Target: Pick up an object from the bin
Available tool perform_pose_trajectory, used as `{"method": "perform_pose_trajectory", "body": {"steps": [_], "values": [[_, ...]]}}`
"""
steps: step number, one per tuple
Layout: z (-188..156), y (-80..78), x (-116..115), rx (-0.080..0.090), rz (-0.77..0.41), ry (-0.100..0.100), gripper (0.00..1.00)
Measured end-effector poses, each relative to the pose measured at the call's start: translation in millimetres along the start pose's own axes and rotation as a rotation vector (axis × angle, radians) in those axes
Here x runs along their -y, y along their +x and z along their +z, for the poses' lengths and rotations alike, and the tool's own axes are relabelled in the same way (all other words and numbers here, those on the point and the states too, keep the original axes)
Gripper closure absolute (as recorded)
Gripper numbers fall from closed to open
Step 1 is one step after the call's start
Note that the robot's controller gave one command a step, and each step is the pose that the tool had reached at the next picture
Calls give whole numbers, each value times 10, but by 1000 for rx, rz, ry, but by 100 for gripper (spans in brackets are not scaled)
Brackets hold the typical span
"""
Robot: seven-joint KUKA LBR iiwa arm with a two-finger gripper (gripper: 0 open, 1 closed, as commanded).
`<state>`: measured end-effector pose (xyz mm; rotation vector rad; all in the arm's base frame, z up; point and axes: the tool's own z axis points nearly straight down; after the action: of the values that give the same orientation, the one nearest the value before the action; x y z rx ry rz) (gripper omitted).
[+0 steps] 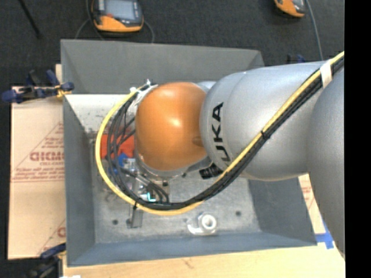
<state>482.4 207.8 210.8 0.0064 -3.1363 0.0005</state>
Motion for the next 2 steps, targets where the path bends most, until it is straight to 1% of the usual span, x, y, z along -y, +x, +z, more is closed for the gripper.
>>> {"method": "perform_pose_trajectory", "body": {"steps": [1,2], "values": [[1021,-703,771,4,-135,3,0],[1364,-1688,6,15,-562,1,0]]}}
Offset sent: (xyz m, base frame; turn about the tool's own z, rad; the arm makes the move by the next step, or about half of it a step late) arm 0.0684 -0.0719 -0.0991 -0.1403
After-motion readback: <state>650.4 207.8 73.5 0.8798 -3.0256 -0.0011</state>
